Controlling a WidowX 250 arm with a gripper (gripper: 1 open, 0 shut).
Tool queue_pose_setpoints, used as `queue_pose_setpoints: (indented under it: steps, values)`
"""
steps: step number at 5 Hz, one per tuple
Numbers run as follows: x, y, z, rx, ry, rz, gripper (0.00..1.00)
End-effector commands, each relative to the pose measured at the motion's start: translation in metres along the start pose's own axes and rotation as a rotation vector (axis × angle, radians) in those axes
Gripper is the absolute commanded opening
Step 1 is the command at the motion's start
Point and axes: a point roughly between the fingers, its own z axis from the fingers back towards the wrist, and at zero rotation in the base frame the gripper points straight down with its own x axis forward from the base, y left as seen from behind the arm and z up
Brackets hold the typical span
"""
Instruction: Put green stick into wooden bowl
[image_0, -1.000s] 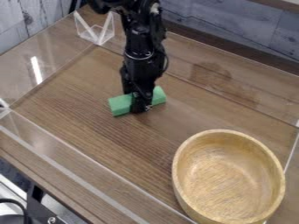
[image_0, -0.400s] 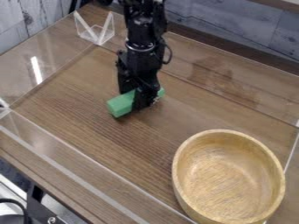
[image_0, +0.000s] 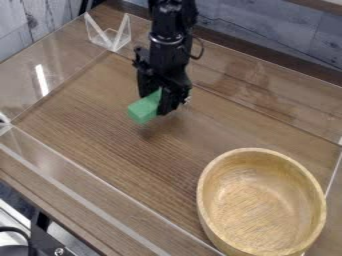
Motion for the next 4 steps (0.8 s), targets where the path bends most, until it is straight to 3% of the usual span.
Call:
queue_pose_setpoints:
  steps: [1,3,4]
  values:
    - [0.015,0.003,0.04,0.053,-0.115,0.032,0.0]
    - [0.03,-0.011,0.047,0.065,-0.172,-0.029,0.0]
    - [0.034,-0.007,0.046,0.074,-0.191,-0.065,0.0]
